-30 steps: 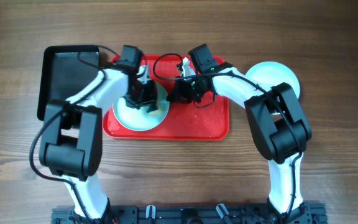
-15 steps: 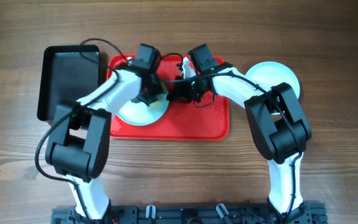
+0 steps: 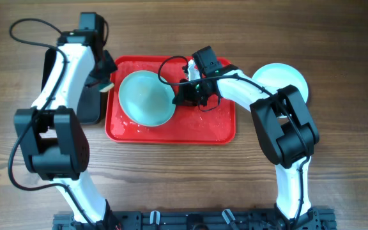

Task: Clean dirty plates on tray and stack at the side
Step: 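Move the sponge in left gripper back over the black tray, then lift the cleaned plate by its rim with right gripper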

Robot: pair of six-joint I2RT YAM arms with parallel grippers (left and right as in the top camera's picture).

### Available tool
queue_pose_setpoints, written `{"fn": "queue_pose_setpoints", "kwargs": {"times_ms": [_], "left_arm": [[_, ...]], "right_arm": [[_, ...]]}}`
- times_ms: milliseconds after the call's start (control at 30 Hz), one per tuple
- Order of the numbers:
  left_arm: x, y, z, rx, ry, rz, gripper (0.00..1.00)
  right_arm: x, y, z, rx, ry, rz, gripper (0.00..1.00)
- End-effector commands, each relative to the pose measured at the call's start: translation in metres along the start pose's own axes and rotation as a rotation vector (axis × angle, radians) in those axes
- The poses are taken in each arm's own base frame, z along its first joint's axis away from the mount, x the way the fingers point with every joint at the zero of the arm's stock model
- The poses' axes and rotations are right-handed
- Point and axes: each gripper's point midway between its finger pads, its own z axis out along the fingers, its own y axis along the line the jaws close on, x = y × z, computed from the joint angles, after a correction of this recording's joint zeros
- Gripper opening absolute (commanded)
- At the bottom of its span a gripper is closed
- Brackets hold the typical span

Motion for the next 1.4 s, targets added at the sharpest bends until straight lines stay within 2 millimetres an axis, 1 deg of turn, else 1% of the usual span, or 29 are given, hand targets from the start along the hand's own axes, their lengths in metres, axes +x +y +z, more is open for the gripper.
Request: {"fn": "queue_pose_setpoints", "kwargs": {"times_ms": [0,33,100,200,367,400,433,467,533,633,733,767,867,1000,1100,1200,1267,1367], "left_arm": [[-0.007,0.022,-0.007,-0.031,0.008,0.064,0.04],[-0.006,0.027,-0.006,-0.036,0.017,0.067,0.04],[-0.008,0.035,-0.004,-0.043,0.022,0.055,0.04],[-0.014,0.048,-0.001,-0.05,0.023,0.021,0.04],[-0.02,0.064,0.002,-0.06,0.027,-0.021,0.04],[-0.02,0.067,0.002,-0.061,0.027,-0.026,0.04],[-0.021,0.069,0.002,-0.062,0.028,-0.031,0.04],[-0.022,0.071,0.003,-0.063,0.028,-0.036,0.04],[-0.023,0.073,0.003,-0.064,0.027,-0.042,0.04],[-0.023,0.073,0.003,-0.064,0.027,-0.043,0.04],[-0.022,0.073,0.003,-0.065,0.029,-0.043,0.04],[-0.022,0.072,0.003,-0.06,0.029,-0.043,0.04],[-0.023,0.067,0.004,-0.032,0.032,-0.045,0.04],[-0.023,0.065,0.008,-0.026,0.035,-0.045,0.04],[-0.022,0.065,0.012,-0.03,0.043,-0.043,0.04],[-0.021,0.065,0.017,-0.035,0.055,-0.042,0.04],[-0.019,0.065,0.021,-0.039,0.066,-0.04,0.04],[-0.016,0.063,0.028,-0.039,0.084,-0.037,0.04]], "right_arm": [[0.002,-0.024,0.011,0.088,-0.011,0.033,0.14],[0.001,-0.024,0.011,0.088,-0.014,0.03,0.17],[-0.001,-0.023,0.012,0.087,-0.023,0.02,0.27],[-0.002,-0.02,0.013,0.089,-0.033,0.008,0.34],[-0.004,-0.02,0.015,0.114,-0.049,-0.012,0.35],[-0.003,-0.019,0.016,0.115,-0.048,-0.016,0.34],[-0.003,-0.019,0.016,0.12,-0.05,-0.017,0.31],[-0.003,-0.019,0.017,0.124,-0.05,-0.019,0.24],[-0.001,-0.019,0.016,0.133,-0.041,-0.003,0.05],[-0.002,-0.019,0.005,0.205,-0.039,0.004,0.04],[-0.01,-0.012,-0.015,0.322,-0.087,-0.055,0.04],[-0.015,-0.005,-0.028,0.377,-0.127,-0.094,0.04],[-0.023,0.009,-0.056,0.476,-0.227,-0.162,0.04],[-0.031,0.031,-0.112,0.719,-0.461,-0.278,0.04],[-0.031,0.049,-0.146,0.898,-0.618,-0.376,0.04],[-0.028,0.063,-0.163,1.052,-0.723,-0.46,0.04],[-0.024,0.072,-0.172,1.146,-0.777,-0.516,0.04],[-0.015,0.088,-0.182,1.244,-0.859,-0.567,0.04]]}}
